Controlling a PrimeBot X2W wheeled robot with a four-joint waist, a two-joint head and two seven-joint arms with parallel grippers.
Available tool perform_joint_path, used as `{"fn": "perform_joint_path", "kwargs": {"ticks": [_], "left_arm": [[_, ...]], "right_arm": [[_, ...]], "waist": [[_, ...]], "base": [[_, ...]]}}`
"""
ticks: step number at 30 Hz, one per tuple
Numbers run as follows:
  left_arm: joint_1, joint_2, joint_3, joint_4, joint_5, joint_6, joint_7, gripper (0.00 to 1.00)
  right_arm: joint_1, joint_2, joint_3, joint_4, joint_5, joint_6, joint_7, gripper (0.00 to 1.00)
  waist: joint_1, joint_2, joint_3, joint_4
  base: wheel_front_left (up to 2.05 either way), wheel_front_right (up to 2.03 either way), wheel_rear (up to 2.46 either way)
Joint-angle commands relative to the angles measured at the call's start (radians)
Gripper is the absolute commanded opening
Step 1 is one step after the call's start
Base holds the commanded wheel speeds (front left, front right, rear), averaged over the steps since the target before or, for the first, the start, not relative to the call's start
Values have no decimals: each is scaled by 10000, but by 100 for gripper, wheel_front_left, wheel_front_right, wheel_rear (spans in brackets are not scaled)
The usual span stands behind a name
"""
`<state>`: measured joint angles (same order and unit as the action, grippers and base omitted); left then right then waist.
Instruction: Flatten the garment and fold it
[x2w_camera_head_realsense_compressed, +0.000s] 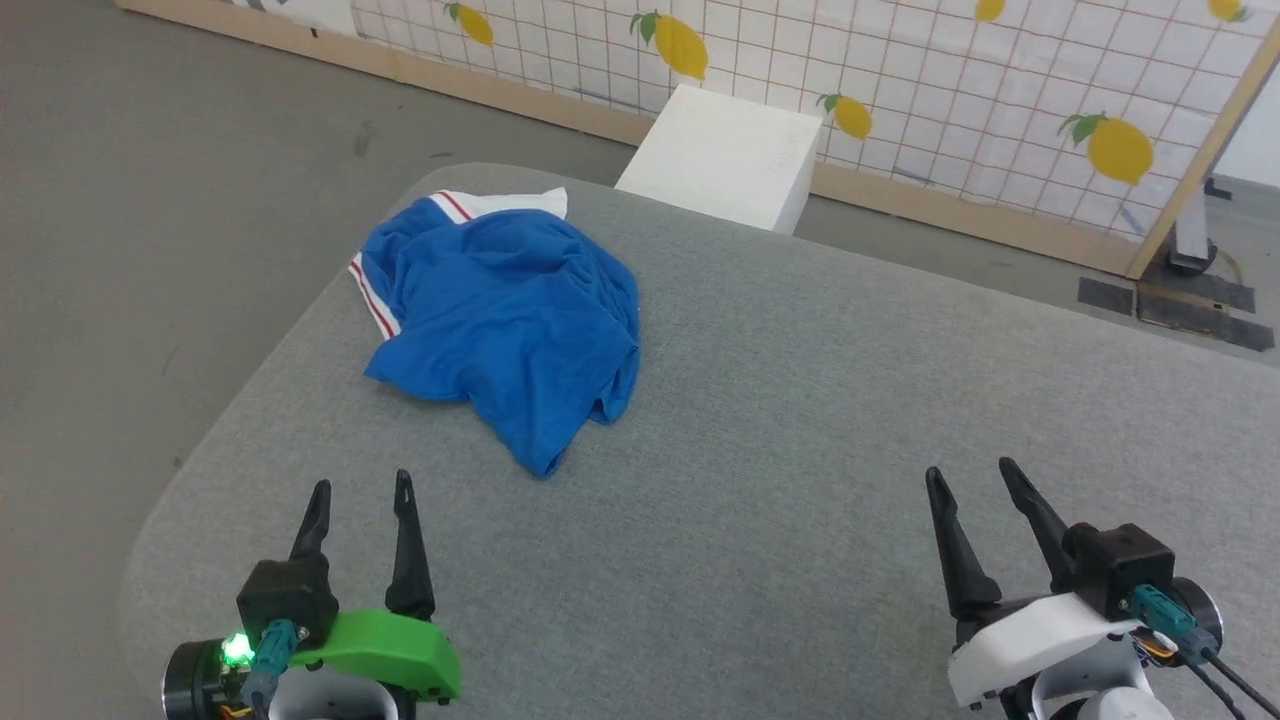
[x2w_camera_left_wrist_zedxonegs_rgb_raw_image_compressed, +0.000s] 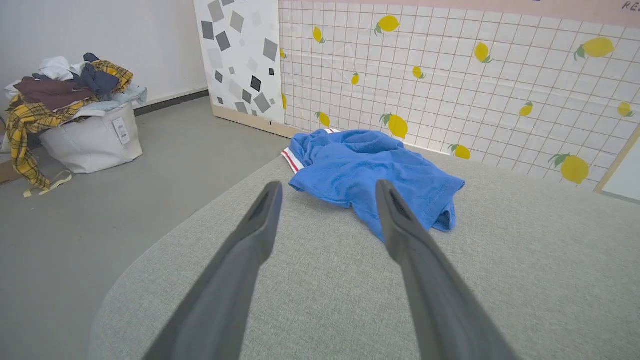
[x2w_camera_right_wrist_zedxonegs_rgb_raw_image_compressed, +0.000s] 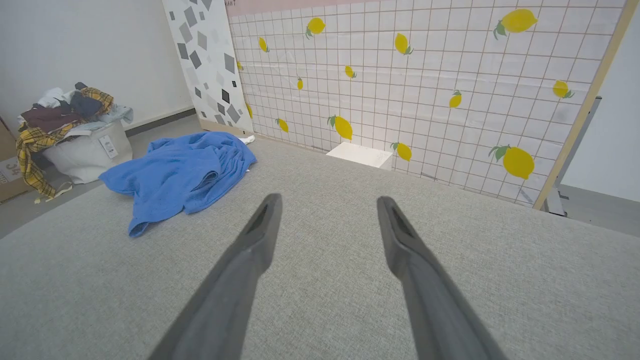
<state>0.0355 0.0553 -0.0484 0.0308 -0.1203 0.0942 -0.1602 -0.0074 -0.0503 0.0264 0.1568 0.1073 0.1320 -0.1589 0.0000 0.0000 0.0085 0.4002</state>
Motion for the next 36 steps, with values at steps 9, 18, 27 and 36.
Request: {"fn": "perform_joint_path", "kwargs": {"ticks": [9, 18, 27, 36], "left_arm": [[155, -37, -118, 118, -266, 213, -278, 100], [225, -41, -186, 214, -395, 383, -505, 100], [286, -45, -206, 306, -497, 494, -687, 100], [346, -48, -230, 423, -605, 606, -874, 100]], "right_arm": [[119, 0, -12, 244, 191, -9, -206, 100], [119, 1, -50, 427, 248, -11, -356, 100], [112, 1, -65, 614, 286, -12, -502, 100], [109, 1, -105, 830, 370, -12, -629, 100]], "waist": [[0, 0, 6, 427], [0, 0, 16, 884], [0, 0, 17, 1230], [0, 0, 9, 1609]], "base": [[0, 0, 0], [0, 0, 0], [0, 0, 0], [0, 0, 0]]}}
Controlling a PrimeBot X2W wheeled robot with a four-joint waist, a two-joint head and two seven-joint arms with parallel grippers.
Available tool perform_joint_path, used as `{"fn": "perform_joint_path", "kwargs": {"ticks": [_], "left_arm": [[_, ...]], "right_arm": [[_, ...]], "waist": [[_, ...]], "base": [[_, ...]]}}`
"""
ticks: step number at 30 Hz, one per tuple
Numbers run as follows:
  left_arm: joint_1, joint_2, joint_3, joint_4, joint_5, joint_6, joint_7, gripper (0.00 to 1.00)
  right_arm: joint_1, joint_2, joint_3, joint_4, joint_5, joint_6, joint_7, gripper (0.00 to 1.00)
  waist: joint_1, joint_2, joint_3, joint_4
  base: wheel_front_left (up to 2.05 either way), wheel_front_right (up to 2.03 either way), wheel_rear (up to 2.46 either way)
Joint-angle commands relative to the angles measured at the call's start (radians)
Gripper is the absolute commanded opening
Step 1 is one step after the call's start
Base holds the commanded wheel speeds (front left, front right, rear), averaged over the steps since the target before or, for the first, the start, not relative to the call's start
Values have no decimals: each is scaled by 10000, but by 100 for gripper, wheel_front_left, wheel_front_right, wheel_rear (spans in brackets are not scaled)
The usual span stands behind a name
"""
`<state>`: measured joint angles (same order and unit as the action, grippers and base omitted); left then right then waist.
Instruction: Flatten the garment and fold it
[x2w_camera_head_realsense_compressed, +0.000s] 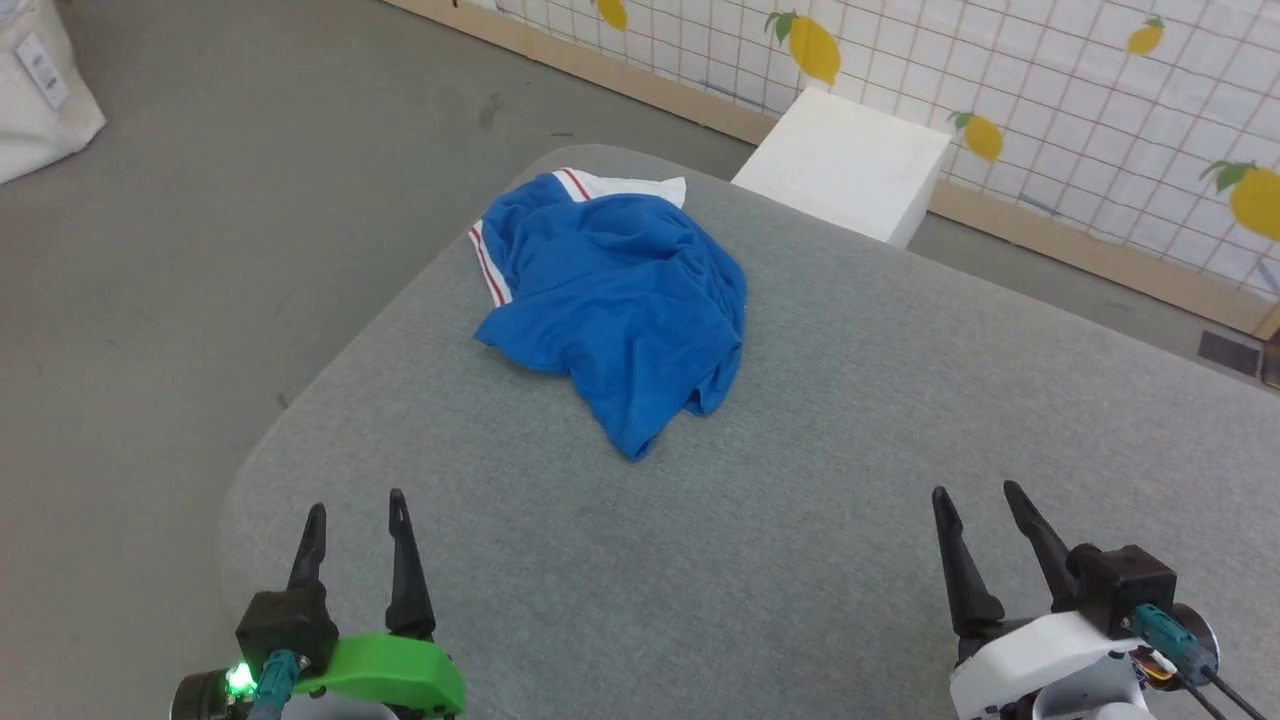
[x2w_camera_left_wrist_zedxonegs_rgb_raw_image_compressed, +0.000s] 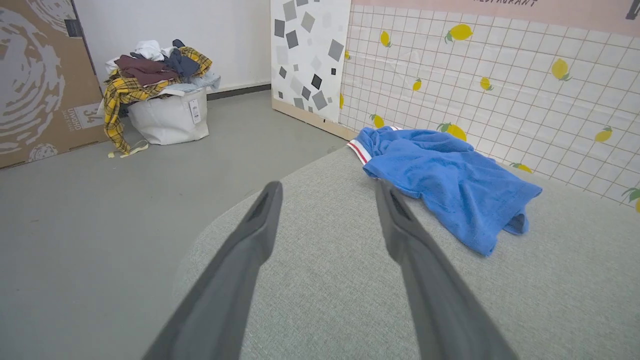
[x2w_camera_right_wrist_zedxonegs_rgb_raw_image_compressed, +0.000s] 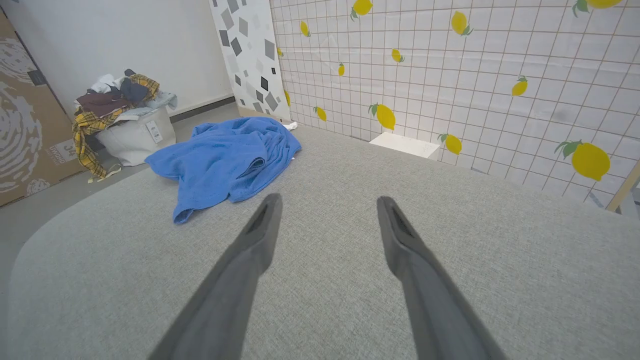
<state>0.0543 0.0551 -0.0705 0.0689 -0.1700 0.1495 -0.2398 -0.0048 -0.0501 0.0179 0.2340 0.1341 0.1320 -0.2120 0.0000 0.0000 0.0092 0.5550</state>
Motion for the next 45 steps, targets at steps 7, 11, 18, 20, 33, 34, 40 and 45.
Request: {"fn": "perform_joint_path", "kwargs": {"ticks": [7, 11, 18, 20, 33, 34, 40, 45], "left_arm": [[235, -49, 8, 82, -230, 154, -220, 100], [259, -49, 1, 52, -262, 188, -220, 100], [209, -49, -64, 39, -381, 217, -220, 100], [87, -49, -159, 40, -413, 116, -220, 100], [-4709, 945, 319, 1886, -1698, -1581, 1407, 100], [-5140, 1050, 466, 2150, -1912, -1625, 1746, 100], [-6988, 1466, 1163, 3401, -3300, -1813, 4012, 100], [-7825, 1688, 1528, 4048, -4106, -1296, 6177, 100]], "right_arm": [[87, -1, -5, 153, 172, -13, -183, 100], [71, -1, -37, 126, 141, -13, -161, 100], [37, -1, -129, 36, 68, -13, -91, 100], [11, -1, -147, -11, 45, -13, -58, 100], [-593, -1, -689, -1281, -816, -13, 724, 100], [-649, -1, -746, -1410, -896, -13, 801, 100], [-659, -1, -1203, -2005, -1252, -13, 1115, 100], [-579, -9, -1715, -2396, -1311, -13, 1253, 100]], "waist": [[0, 0, 17, 285], [0, 0, 48, 219], [0, 0, 149, 150], [0, 0, 210, 126], [0, 0, 2081, -1555], [0, 0, 2303, -1779], [0, 0, 3341, -2689], [0, 0, 4032, -3085]], "base": [[0, 0, 0], [0, 0, 0], [0, 0, 0], [0, 0, 0], [0, 0, 0], [0, 0, 0], [0, 0, 0], [0, 0, 0]]}}
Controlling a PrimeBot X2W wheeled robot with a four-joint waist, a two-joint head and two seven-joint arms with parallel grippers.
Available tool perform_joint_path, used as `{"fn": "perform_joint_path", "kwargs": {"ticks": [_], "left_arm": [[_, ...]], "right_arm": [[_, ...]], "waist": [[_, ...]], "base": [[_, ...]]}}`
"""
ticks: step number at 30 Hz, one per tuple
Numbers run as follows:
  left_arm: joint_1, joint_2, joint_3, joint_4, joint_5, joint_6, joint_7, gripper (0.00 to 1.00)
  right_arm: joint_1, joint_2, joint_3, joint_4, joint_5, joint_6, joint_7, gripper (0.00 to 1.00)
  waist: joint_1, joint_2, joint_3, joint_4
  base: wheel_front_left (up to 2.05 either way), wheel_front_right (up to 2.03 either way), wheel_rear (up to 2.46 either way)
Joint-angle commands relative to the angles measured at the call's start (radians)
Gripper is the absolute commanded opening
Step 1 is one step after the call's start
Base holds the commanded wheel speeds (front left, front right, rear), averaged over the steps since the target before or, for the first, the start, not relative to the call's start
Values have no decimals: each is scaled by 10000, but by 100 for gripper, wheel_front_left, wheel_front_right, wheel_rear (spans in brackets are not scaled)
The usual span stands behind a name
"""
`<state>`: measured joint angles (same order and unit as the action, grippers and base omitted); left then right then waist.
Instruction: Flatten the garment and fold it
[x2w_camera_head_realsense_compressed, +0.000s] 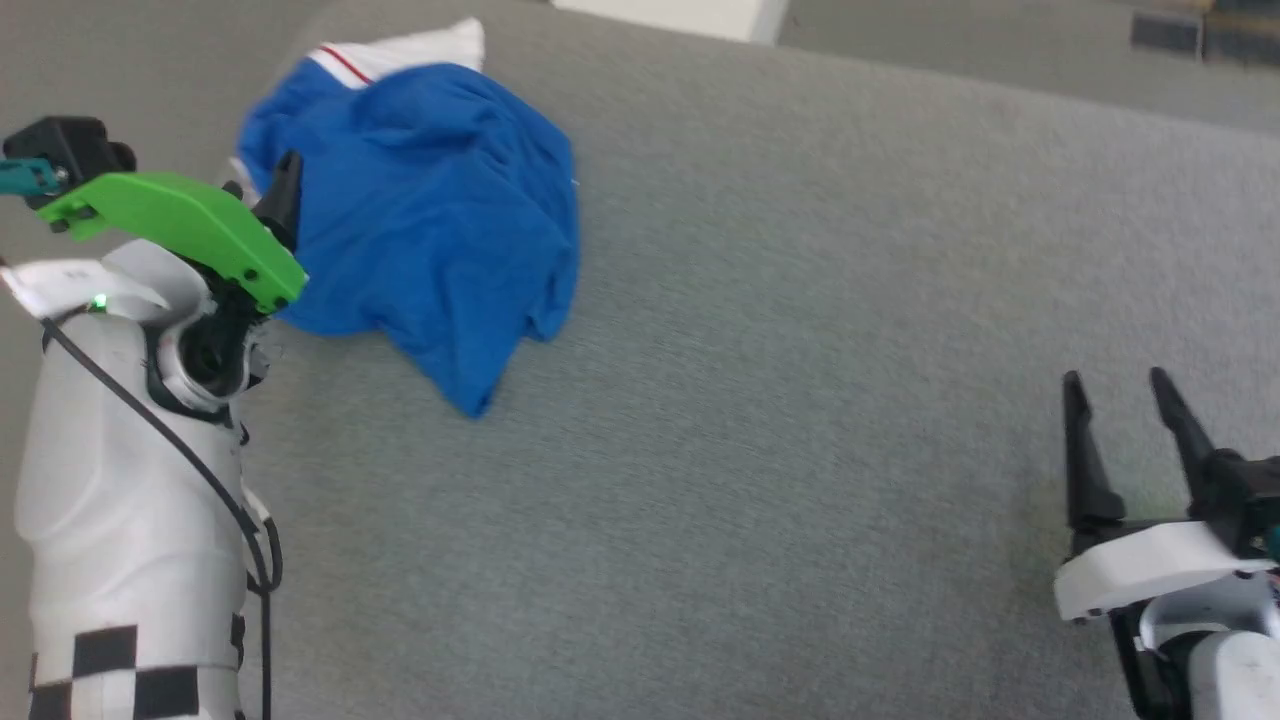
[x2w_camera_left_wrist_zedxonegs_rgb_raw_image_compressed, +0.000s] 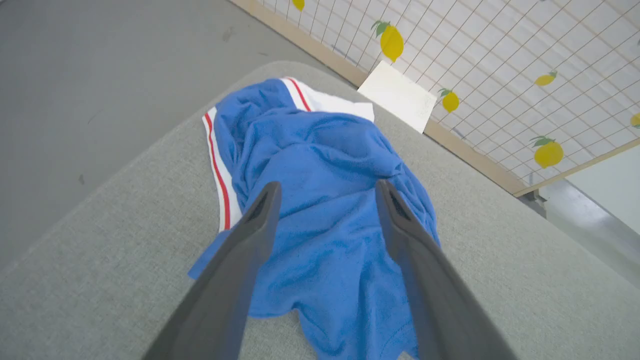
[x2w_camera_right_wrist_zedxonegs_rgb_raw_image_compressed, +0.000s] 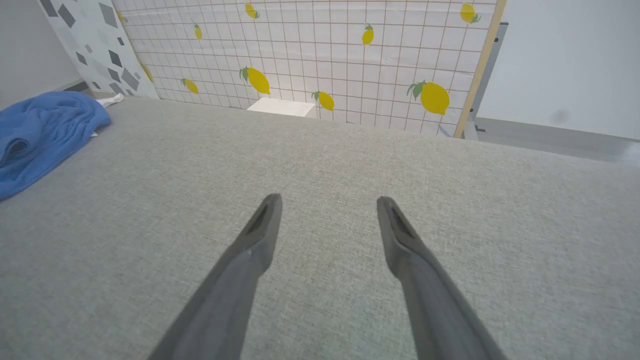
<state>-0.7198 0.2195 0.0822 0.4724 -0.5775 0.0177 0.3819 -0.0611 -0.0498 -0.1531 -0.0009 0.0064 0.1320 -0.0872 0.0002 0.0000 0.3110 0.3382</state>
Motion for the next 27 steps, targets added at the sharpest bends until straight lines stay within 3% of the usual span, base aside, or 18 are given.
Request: {"fn": "perform_joint_path", "kwargs": {"ticks": [1, 10, 15, 19, 20, 26, 27], "left_arm": [[-217, 60, 106, 116, -151, 259, 319, 100], [97, -10, -327, 422, -273, 1475, 3229, 100], [667, -78, -700, 222, -269, 1459, 3993, 100], [966, -53, -732, -105, -273, 1234, 3664, 100], [984, -3, -705, -248, -211, 1112, 3280, 0], [805, 315, -325, -762, 88, 447, 698, 0], [478, 476, -200, -888, 320, 322, -365, 0]], "right_arm": [[-9, -29, -107, -124, -21, -13, 27, 100], [169, -60, -565, -592, 56, -13, 160, 100], [217, -151, -669, -636, 142, -13, 200, 100], [193, -184, -714, -651, 168, -13, 238, 100], [183, -197, -706, -638, 170, -13, 241, 100], [128, -183, -568, -430, 164, -13, 200, 100], [123, -141, -497, -217, 190, -13, 122, 100]], "waist": [[-2, 0, 1150, -969], [-2, 0, 1768, -1100], [-2, 0, 1880, -1075], [-2, 0, 1877, -1031], [-2, 0, 1850, -1007], [-2, 0, 1333, -920], [-2, 0, 896, -930]], "base": [[0, 0, 0], [0, 0, 0], [0, 0, 0], [0, 0, 0], [0, 0, 0], [0, 0, 0], [0, 0, 0]]}}
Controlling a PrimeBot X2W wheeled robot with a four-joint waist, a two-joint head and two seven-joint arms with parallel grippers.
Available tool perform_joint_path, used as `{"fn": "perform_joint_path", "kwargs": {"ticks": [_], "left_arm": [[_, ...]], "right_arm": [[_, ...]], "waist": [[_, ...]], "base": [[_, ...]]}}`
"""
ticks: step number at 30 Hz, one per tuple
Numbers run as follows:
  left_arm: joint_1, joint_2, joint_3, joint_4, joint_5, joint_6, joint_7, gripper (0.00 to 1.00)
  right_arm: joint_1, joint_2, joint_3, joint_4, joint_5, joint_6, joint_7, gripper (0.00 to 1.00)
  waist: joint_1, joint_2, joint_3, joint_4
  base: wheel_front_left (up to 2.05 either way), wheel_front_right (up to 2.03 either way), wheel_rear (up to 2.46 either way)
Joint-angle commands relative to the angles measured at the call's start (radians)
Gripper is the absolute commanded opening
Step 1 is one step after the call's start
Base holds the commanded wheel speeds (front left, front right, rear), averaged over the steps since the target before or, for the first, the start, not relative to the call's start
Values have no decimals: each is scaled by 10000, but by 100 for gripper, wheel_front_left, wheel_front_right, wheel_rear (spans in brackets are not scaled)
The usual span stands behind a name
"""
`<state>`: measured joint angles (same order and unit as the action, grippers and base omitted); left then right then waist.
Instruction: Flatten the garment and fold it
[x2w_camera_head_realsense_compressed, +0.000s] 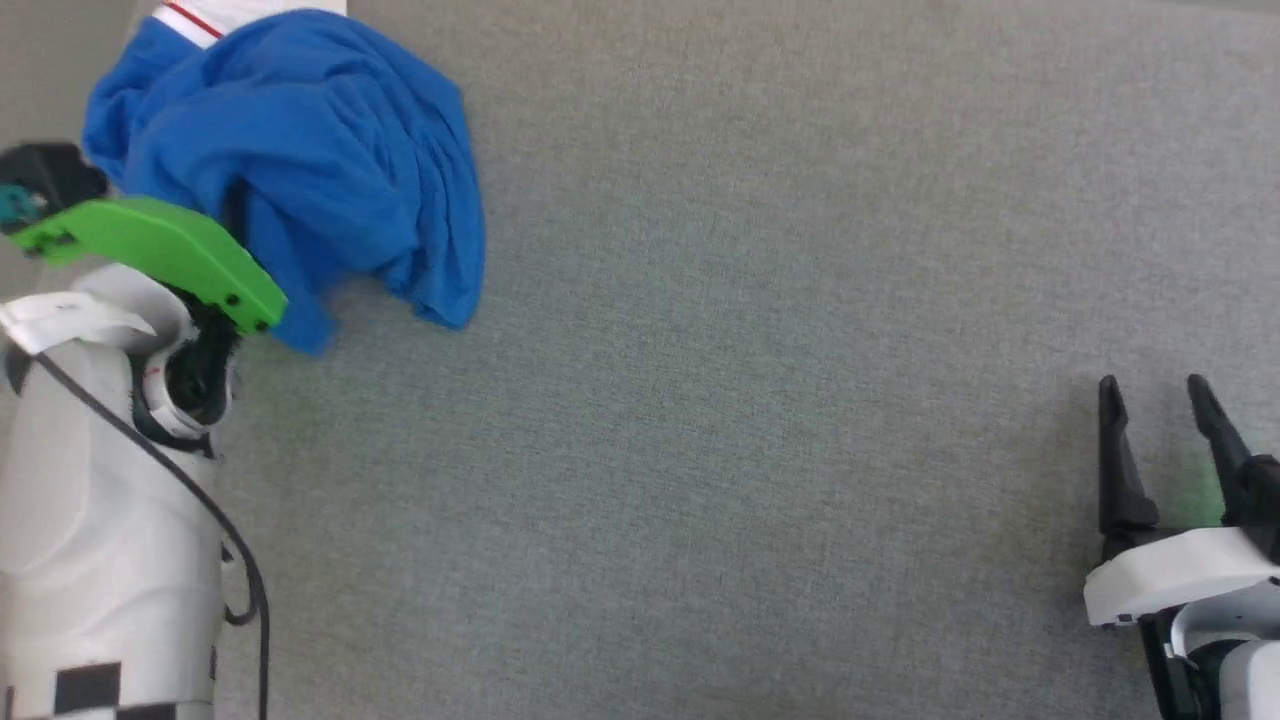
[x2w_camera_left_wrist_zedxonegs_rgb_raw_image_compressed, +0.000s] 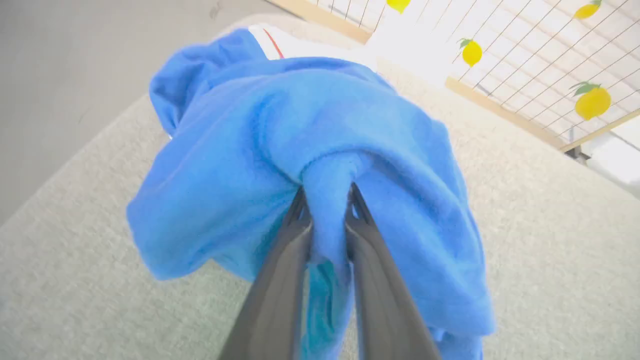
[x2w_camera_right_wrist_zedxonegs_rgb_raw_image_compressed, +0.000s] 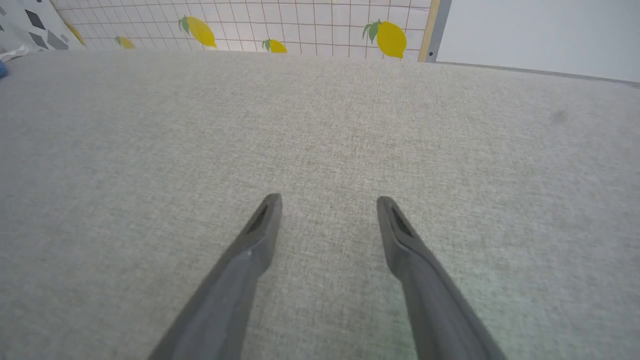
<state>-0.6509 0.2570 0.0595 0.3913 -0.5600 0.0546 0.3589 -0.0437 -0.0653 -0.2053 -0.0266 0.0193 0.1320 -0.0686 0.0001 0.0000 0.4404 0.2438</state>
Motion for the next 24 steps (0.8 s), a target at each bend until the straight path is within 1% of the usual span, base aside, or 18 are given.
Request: {"fn": "perform_joint_path", "kwargs": {"ticks": [1, 4, 6, 9, 11, 15, 18, 22, 24], "left_arm": [[-345, 188, 16, -109, 277, -77, -421, 0], [-1021, 387, -43, -279, 542, -298, -1240, 0], [-1527, 460, -150, -413, 656, -457, -1551, 0], [-2381, 400, -297, -637, 634, -701, -1844, 0], [-3003, 379, -569, -762, 730, -924, -1907, 0], [-4171, -78, -1058, -881, 474, -1326, -1930, 0], [-4836, -611, -1495, -840, 40, -1573, -1808, 0], [-5223, -1406, -2089, -741, -777, -1752, -1583, 0], [-5100, -1602, -2622, -689, -1008, -1801, -1407, 0]], "right_arm": [[-52, 28, 52, 124, 63, -13, -97, 100], [-26, 83, 110, 404, 87, -13, -204, 100], [-10, 113, 140, 603, 108, -13, -292, 100], [13, 138, 184, 937, 182, -13, -413, 100], [9, 144, 278, 1203, 384, -13, -507, 100], [-22, 147, 429, 1698, 686, -13, -722, 100], [-43, 148, 452, 2051, 818, -13, -890, 100], [-38, 149, 470, 2416, 923, -13, -1055, 100], [-37, 149, 482, 2598, 968, -13, -1120, 100]], "waist": [[-1, 0, -560, -10], [-1, 0, -1089, -122], [-1, 0, -1462, -242], [-1, 0, -1976, -476], [-1, 0, -2278, -679], [-1, 0, -2777, -1155], [-1, 0, -3086, -1534], [-1, 0, -3339, -1962], [-1, 0, -3453, -2161]], "base": [[0, 0, 0], [0, 0, 0], [0, 0, 0], [0, 0, 0], [0, 0, 0], [0, 0, 0], [0, 0, 0], [0, 0, 0], [0, 0, 0]]}}
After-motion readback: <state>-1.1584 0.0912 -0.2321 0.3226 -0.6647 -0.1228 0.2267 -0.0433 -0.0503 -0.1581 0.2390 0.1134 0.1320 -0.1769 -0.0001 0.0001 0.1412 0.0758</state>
